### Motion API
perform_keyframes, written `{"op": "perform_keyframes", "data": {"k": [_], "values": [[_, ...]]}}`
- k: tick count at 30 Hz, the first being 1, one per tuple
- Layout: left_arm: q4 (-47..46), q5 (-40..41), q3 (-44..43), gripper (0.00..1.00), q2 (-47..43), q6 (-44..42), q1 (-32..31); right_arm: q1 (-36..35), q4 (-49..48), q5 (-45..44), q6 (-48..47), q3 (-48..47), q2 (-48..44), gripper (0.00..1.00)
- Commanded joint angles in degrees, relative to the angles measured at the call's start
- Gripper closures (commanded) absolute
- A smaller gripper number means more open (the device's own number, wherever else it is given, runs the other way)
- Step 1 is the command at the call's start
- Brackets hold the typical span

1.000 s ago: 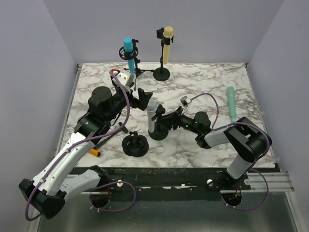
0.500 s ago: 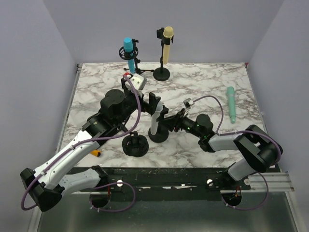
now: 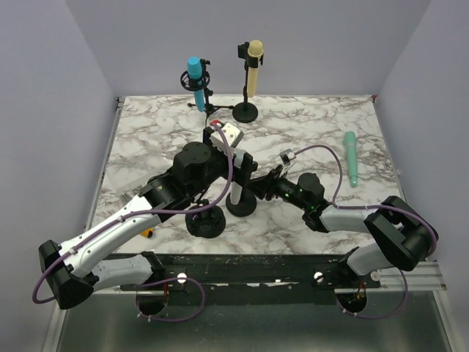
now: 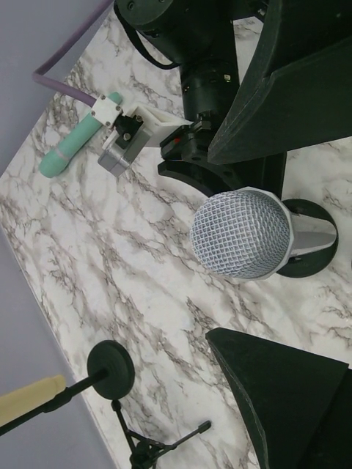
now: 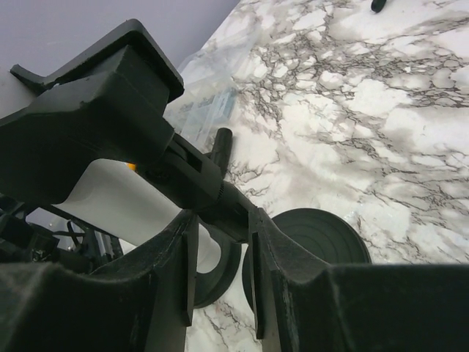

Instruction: Remove the microphone from the stand

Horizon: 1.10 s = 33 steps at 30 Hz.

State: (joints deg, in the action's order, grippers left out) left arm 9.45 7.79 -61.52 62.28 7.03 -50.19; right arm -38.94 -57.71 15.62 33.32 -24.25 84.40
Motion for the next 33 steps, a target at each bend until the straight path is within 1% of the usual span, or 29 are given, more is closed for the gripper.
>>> {"op": "perform_keyframes", "data": {"k": [1,7,11,14,15,16,17,18,19,20,21,22,23,24,26,29,31,33], "values": [[2.49,5.47,-2.52,0.01,1.35,2.52,-1.71,-0.08,9.95,-5.93,-0.62,0.74,-2.88,0.99],[6.42,12.74,-5.08,0.02,4.58,6.47,-2.63,-0.58,10.9,-5.74,0.23,-0.18,-3.02,1.0],[8.09,12.01,-7.44,0.15,6.23,6.87,-2.63,-2.01,9.94,-7.51,1.16,0.32,-2.86,0.99],[9.82,11.88,-8.66,0.34,7.05,6.8,-2.65,-2.97,9.81,-8.79,1.77,0.74,-2.98,0.99],[9.95,11.9,-8.43,0.39,7.0,7.06,-2.63,-3.14,9.81,-8.85,1.92,0.85,-3.18,0.99],[10.09,11.54,-7.92,0.45,6.85,7.39,-2.63,-3.24,9.86,-8.69,1.88,0.87,-3.38,0.96],[10.42,11.27,-7.53,0.52,6.68,7.56,-2.63,-3.25,10.43,-8.35,1.57,0.72,-3.5,0.87],[10.67,10.67,-7.02,0.58,6.19,7.45,-2.63,-3.25,11.92,-8.15,0.86,-0.06,-3.56,0.72],[10.77,10.18,-6.43,0.65,5.43,7.11,-2.65,-3.25,15.03,-7.9,-0.49,-1.01,-4.0,0.6],[10.65,9.37,-5.32,0.69,4.51,6.4,-2.63,-3.2,17.9,-7.82,-1.72,-1.8,-4.84,0.43],[9.74,7.56,-3.88,0.72,3.22,5.26,-2.63,-3.23,19.63,-7.46,-3.26,-2.21,-5.72,0.29],[8.95,5.87,-2.37,0.74,2.08,3.65,-2.62,-3.23,21.47,-6.45,-5.81,-2.65,-7.01,0.2],[7.96,3.52,-0.97,0.76,0.62,2.01,-2.55,-3.16,22.95,-4.72,-8.46,-3.08,-8.02,0.14],[6.95,1.72,0.7,0.77,-0.55,0.34,-2.54,-3.08,25.34,-3.3,-11.23,-3.65,-9.44,0.1],[5.68,-0.94,2.93,0.8,-2.89,-2.22,-2.53,-3.0,27.19,-1.43,-14.79,-3.77,-12.56,0.01],[5.36,-3.73,4.12,0.9,-4.64,-5.88,-2.06,-2.63,27.91,3.18,-18.68,-3.9,-17.6,0.0],[5.08,-6.37,4.59,0.93,-5.05,-8.17,-1.81,-2.46,25.46,6.45,-21.5,-3.43,-20.07,0.0],[4.33,-10.16,5.14,0.96,-5.36,-9.6,-1.62,-2.0,24.56,9.92,-24.78,-5.04,-20.12,0.0]]}}
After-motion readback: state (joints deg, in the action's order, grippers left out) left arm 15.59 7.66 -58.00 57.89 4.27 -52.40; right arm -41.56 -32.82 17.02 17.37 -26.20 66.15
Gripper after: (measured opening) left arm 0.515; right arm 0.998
